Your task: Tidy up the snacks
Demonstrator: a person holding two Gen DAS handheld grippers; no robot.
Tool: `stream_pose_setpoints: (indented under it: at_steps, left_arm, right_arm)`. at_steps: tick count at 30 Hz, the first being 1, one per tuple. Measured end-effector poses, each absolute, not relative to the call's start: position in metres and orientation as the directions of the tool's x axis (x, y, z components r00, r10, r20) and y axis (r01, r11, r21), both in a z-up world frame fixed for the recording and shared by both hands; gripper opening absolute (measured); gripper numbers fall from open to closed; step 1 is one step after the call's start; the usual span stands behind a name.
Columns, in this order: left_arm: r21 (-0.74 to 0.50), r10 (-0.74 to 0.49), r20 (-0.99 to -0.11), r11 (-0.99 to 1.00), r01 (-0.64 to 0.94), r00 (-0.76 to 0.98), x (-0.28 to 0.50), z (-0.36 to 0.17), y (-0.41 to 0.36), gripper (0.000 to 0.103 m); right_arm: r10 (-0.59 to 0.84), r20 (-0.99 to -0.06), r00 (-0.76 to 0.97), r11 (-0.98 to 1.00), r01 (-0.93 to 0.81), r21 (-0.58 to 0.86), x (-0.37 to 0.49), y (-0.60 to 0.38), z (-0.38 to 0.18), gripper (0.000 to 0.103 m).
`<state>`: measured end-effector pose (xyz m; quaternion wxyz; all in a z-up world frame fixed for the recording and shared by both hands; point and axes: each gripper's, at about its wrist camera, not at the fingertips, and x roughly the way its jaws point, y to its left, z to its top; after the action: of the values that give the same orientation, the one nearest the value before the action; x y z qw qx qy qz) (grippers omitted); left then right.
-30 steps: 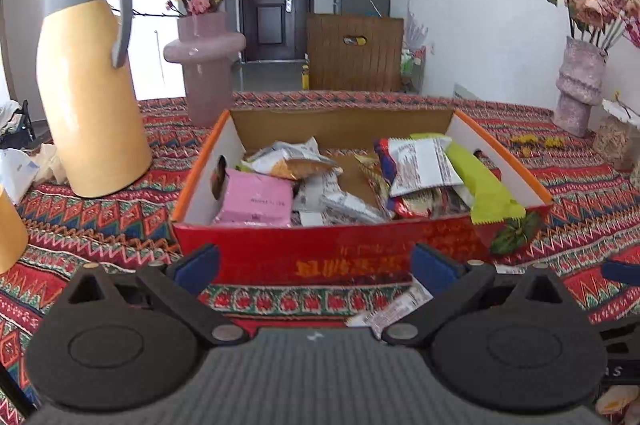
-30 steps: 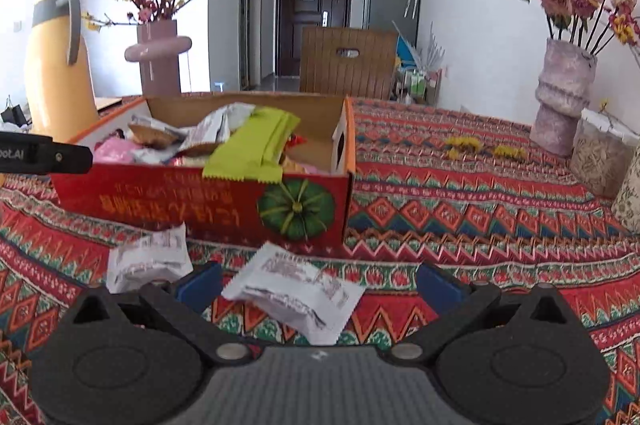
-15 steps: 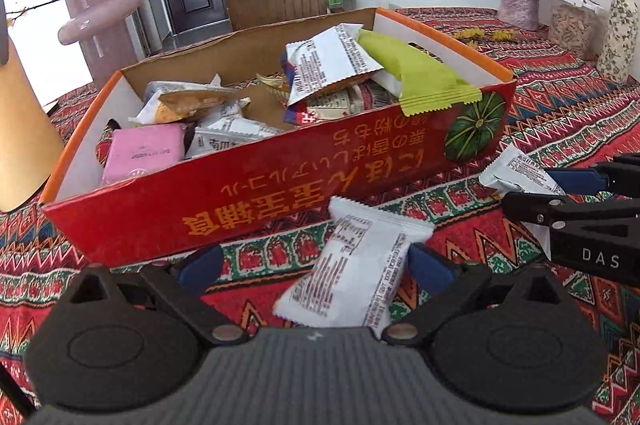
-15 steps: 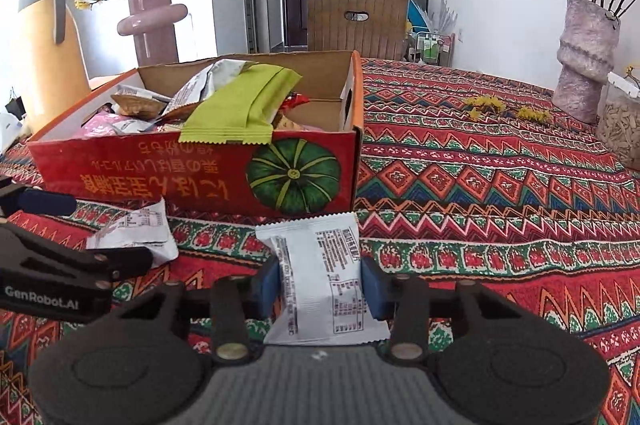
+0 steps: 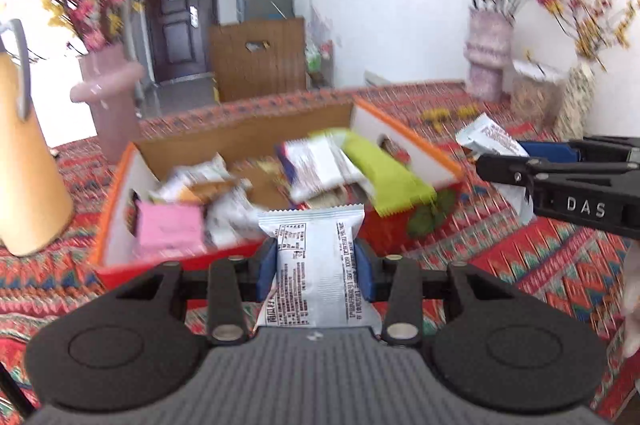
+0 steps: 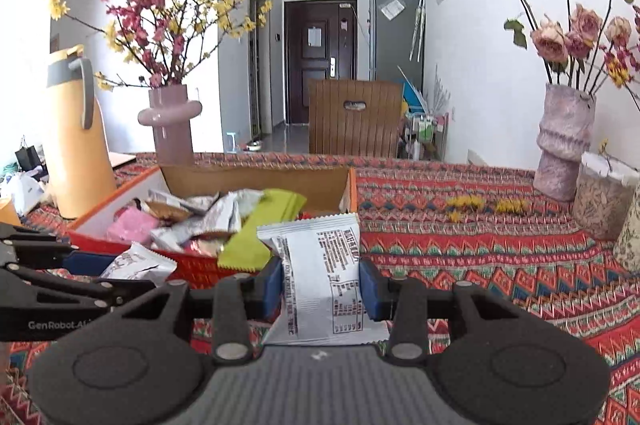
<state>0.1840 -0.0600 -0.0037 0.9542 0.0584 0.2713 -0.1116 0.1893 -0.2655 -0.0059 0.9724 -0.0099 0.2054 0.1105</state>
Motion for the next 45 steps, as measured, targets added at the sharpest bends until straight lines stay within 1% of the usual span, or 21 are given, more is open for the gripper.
stream_pose_setpoints:
  at_steps: [2, 5, 8, 9, 11, 12, 13, 14, 15, 16, 17, 22, 26, 32, 38, 45]
  left_arm:
    - [0.059, -0.132, -0.503, 0.981, 0.186, 0.854, 0.196, 0.007, -0.052, 0.041]
    - [0.067, -0.052, -0.486, 0.993, 0.096, 0.872, 0.219, 0.016, -0.038, 0.041]
    - [0.070, 0.008, -0.490, 0.997, 0.030, 0.872, 0.242, 0.018, -0.027, 0.041]
    - [0.071, 0.025, -0.495, 0.997, 0.013, 0.869, 0.248, 0.017, -0.024, 0.043]
    - [0.079, 0.061, -0.502, 0.997, -0.025, 0.863, 0.257, 0.015, -0.019, 0.049]
    - [0.074, 0.071, -0.503, 0.996, -0.039, 0.861, 0.258, 0.015, -0.015, 0.066]
    - [0.069, 0.079, -0.494, 0.996, -0.052, 0.866, 0.257, 0.015, -0.012, 0.090]
    - [0.067, 0.091, -0.478, 0.995, -0.067, 0.873, 0.254, 0.015, -0.009, 0.098]
    - [0.065, 0.100, -0.456, 0.995, -0.079, 0.884, 0.249, 0.016, -0.005, 0.103]
    - [0.059, 0.097, -0.444, 0.995, -0.079, 0.891, 0.245, 0.017, -0.001, 0.103]
    - [0.050, 0.090, -0.440, 0.996, -0.075, 0.894, 0.240, 0.018, 0.001, 0.103]
    - [0.020, 0.076, -0.416, 0.997, -0.074, 0.906, 0.209, 0.021, 0.011, 0.103]
    - [0.000, 0.039, -0.427, 0.999, -0.043, 0.903, 0.180, 0.019, 0.016, 0.103]
    - [-0.015, 0.007, -0.478, 1.000, -0.016, 0.878, 0.147, 0.005, 0.021, 0.103]
    - [-0.034, -0.017, -0.531, 0.999, -0.001, 0.847, 0.127, -0.012, 0.023, 0.103]
    - [-0.041, -0.017, -0.562, 0.999, -0.007, 0.827, 0.119, -0.023, 0.024, 0.103]
  right_arm:
    - [0.221, -0.384, 0.897, 0.972, -0.232, 0.017, 0.205, -0.254, 0.003, 0.040]
    - [0.235, -0.372, 0.898, 0.968, -0.252, 0.003, 0.234, -0.232, 0.009, 0.040]
    - [0.250, -0.384, 0.889, 0.963, -0.270, 0.003, 0.262, -0.211, 0.008, 0.040]
    - [0.253, -0.390, 0.885, 0.962, -0.273, 0.004, 0.269, -0.206, 0.006, 0.040]
    - [0.261, -0.408, 0.875, 0.960, -0.279, 0.017, 0.283, -0.197, 0.003, 0.042]
    - [0.263, -0.412, 0.872, 0.961, -0.277, 0.028, 0.286, -0.196, 0.001, 0.045]
    - [0.260, -0.415, 0.872, 0.962, -0.270, 0.037, 0.288, -0.195, 0.000, 0.049]
    - [0.257, -0.415, 0.873, 0.964, -0.263, 0.043, 0.287, -0.196, -0.001, 0.067]
    - [0.251, -0.413, 0.876, 0.966, -0.254, 0.049, 0.286, -0.198, -0.002, 0.093]
    - [0.245, -0.408, 0.879, 0.968, -0.245, 0.054, 0.283, -0.200, -0.002, 0.103]
    - [0.241, -0.405, 0.882, 0.969, -0.239, 0.057, 0.280, -0.202, -0.002, 0.103]
    - [0.241, -0.406, 0.882, 0.970, -0.236, 0.064, 0.248, -0.211, 0.000, 0.103]
    - [0.241, -0.415, 0.877, 0.969, -0.238, 0.059, 0.211, -0.218, 0.001, 0.103]
    - [0.235, -0.482, 0.844, 0.971, -0.227, 0.075, 0.171, -0.228, -0.009, 0.103]
    - [0.218, -0.556, 0.802, 0.975, -0.199, 0.096, 0.154, -0.234, -0.028, 0.103]
    - [0.210, -0.583, 0.785, 0.977, -0.191, 0.095, 0.146, -0.236, -0.035, 0.103]
